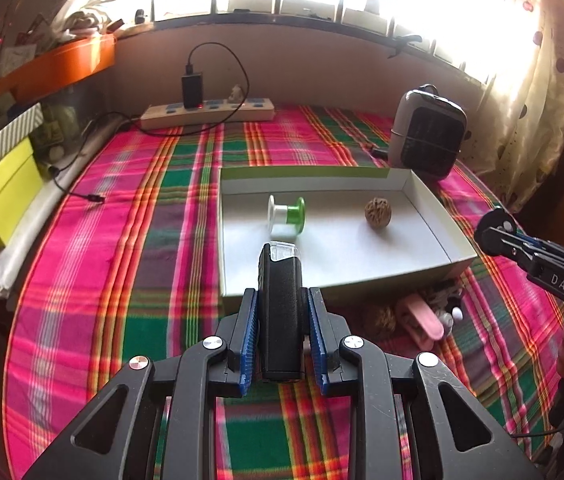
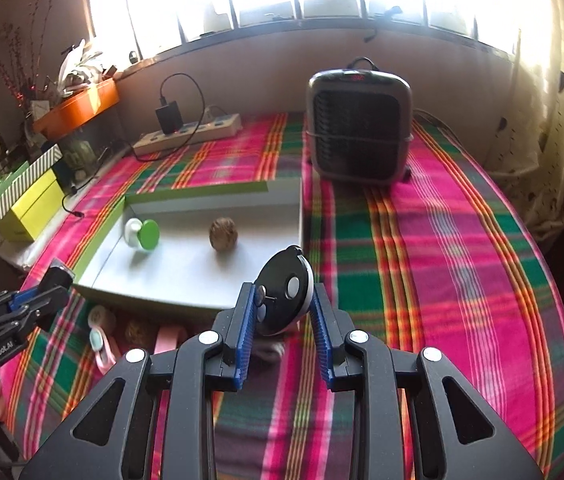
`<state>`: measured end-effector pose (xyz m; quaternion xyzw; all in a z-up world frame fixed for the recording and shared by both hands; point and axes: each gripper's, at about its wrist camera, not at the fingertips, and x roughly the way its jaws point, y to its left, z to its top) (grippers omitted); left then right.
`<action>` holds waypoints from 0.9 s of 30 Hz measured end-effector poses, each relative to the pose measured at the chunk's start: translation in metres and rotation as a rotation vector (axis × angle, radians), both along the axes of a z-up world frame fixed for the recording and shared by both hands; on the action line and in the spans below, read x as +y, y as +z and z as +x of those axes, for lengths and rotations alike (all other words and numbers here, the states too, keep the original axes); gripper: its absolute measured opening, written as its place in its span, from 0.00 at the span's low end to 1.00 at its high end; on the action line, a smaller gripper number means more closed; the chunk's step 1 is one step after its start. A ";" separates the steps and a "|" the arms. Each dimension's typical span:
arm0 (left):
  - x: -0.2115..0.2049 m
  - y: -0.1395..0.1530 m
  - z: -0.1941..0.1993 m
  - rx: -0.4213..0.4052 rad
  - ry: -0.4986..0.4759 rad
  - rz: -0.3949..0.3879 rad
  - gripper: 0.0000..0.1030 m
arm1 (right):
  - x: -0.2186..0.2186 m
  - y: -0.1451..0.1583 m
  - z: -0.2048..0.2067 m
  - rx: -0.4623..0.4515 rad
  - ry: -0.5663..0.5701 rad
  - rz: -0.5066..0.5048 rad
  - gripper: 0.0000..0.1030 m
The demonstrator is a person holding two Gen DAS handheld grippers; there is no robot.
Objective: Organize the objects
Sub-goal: 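Carry the black block and black disc over the white tray with both grippers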
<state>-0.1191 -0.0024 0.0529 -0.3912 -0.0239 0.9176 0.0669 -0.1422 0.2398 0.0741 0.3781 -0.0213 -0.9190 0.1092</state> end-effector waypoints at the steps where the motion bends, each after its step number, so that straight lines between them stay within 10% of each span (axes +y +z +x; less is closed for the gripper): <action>1: 0.001 0.000 -0.004 0.000 -0.004 0.002 0.21 | -0.001 0.001 -0.005 0.001 0.006 -0.001 0.28; 27: 0.017 -0.023 -0.070 -0.069 -0.039 -0.006 0.20 | -0.036 -0.018 -0.098 -0.085 0.127 0.002 0.28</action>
